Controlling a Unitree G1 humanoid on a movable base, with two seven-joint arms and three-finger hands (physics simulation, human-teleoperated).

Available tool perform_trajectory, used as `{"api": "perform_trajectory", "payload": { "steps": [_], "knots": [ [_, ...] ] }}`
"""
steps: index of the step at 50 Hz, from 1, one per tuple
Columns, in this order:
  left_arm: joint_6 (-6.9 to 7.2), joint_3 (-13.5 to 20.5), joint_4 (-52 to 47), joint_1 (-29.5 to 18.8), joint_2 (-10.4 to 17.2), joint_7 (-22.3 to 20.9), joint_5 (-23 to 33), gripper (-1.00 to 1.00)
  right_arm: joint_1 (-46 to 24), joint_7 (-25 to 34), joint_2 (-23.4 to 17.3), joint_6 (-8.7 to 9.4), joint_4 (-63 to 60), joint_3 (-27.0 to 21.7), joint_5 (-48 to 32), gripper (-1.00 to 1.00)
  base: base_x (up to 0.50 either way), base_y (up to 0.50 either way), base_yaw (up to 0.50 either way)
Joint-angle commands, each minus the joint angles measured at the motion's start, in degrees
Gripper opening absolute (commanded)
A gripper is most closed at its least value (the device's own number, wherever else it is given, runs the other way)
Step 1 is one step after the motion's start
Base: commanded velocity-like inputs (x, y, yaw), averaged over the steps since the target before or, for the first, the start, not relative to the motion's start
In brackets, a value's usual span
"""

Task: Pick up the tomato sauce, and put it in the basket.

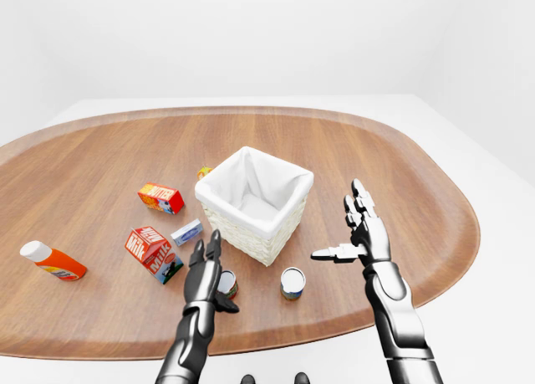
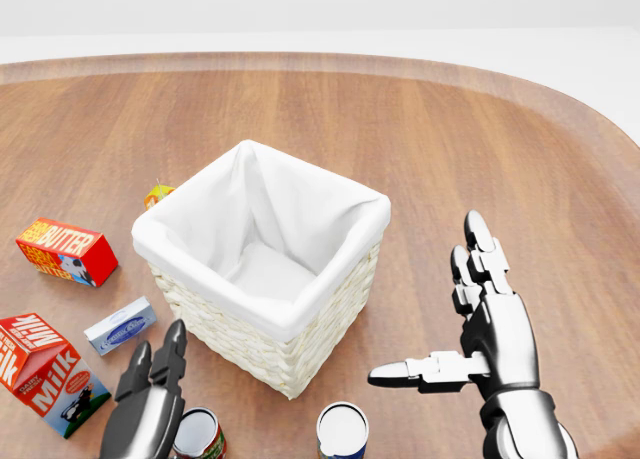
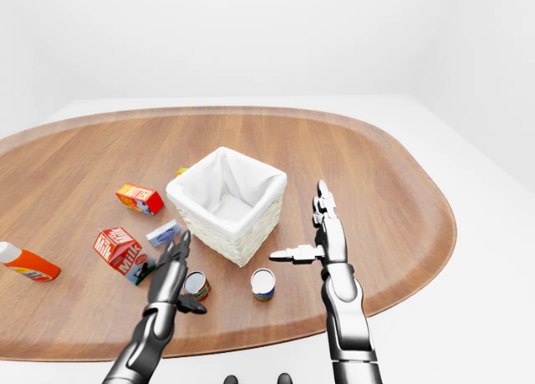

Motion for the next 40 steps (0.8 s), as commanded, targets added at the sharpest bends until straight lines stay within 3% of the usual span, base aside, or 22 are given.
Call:
{"api": "perform_trajectory", "payload": {
  "steps": [1, 17, 40],
  "knots": [
    [0.0, 0.1, 1.78, -0.85, 0.1, 0.64, -0.06, 1.0, 0.0, -0.01, -0.01, 0.01, 0.01, 0.0, 0.0, 1.0, 0.0, 0.0, 0.0],
    [0.0, 0.14, -1.28, 0.39, -0.06, -1.09, -0.3, 1.0, 0.15, 0.13, -0.03, -0.44, 0.38, -0.02, -0.07, 1.0, 0.0, 0.0, 0.0],
    [0.0, 0.01, 2.91, -0.78, 0.28, 1.14, 0.21, 1.0, 0.2, 0.1, -0.01, -0.13, 0.05, 0.04, -0.12, 1.0, 0.0, 0.0, 0.0]
  ]
}}
